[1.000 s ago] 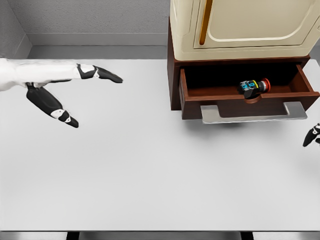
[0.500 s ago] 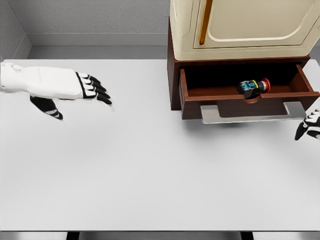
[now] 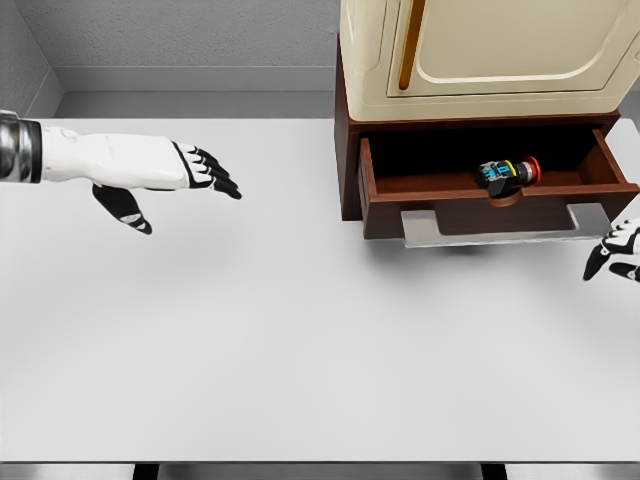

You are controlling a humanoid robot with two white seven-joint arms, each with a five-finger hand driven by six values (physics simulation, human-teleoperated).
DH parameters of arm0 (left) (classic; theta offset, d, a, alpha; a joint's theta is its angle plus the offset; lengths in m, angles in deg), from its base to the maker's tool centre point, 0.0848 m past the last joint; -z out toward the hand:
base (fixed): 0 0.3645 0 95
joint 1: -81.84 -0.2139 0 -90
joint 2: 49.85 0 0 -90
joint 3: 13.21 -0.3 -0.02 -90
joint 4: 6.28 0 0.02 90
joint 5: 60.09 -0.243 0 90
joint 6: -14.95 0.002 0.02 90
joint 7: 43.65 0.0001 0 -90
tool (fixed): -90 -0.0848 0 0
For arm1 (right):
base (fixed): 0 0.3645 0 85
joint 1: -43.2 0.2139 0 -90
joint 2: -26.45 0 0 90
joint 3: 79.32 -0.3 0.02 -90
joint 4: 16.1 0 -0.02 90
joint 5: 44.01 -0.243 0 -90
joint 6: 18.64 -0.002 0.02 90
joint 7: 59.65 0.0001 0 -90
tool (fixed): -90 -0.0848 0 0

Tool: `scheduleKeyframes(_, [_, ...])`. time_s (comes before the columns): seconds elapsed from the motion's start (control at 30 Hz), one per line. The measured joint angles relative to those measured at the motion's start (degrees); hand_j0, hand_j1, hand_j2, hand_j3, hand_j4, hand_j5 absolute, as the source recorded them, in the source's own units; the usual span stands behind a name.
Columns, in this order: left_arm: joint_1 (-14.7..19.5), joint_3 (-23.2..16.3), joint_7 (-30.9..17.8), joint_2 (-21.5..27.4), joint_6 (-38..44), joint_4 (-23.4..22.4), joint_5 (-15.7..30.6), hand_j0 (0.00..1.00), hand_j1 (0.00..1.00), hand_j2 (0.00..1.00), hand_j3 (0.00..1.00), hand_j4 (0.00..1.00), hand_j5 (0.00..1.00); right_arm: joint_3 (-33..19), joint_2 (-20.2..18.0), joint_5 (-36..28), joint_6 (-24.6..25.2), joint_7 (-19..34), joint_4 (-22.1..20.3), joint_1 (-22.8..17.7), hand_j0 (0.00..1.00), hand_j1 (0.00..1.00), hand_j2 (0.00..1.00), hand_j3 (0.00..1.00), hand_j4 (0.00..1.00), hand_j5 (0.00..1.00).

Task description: Put the switch into the drawer with left arm, and close the drawer with right arm

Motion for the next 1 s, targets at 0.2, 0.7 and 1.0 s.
scheduleKeyframes(0.2, [-0.1,0.1,0.0,-0.1,0.0,-0.2,0.0,1.0,1.0,1.0,1.0,1.0,1.0,2.9,0.0,0.5,0.0,0.0,0.1,4.9,0.48,0.48,0.48,0.48,0.48,0.48])
scheduleKeyframes(0.7, [-0.2,0.2,0.0,-0.1,0.0,-0.6,0.0,1.0,1.0,1.0,1.0,1.0,1.0,7.6,0.0,-0.9,1.0,0.3,0.9,5.5,0.5,0.5,0.5,0.5,0.5,0.5])
scheduleKeyframes(1.0, [-1.0,0.2,0.0,0.0,0.0,-1.0,0.0,1.0,1.0,1.0,1.0,1.0,1.0,13.8,0.3,1.2,0.1,0.0,1.3,16.2,0.53,0.53,0.53,0.53,0.53,0.53])
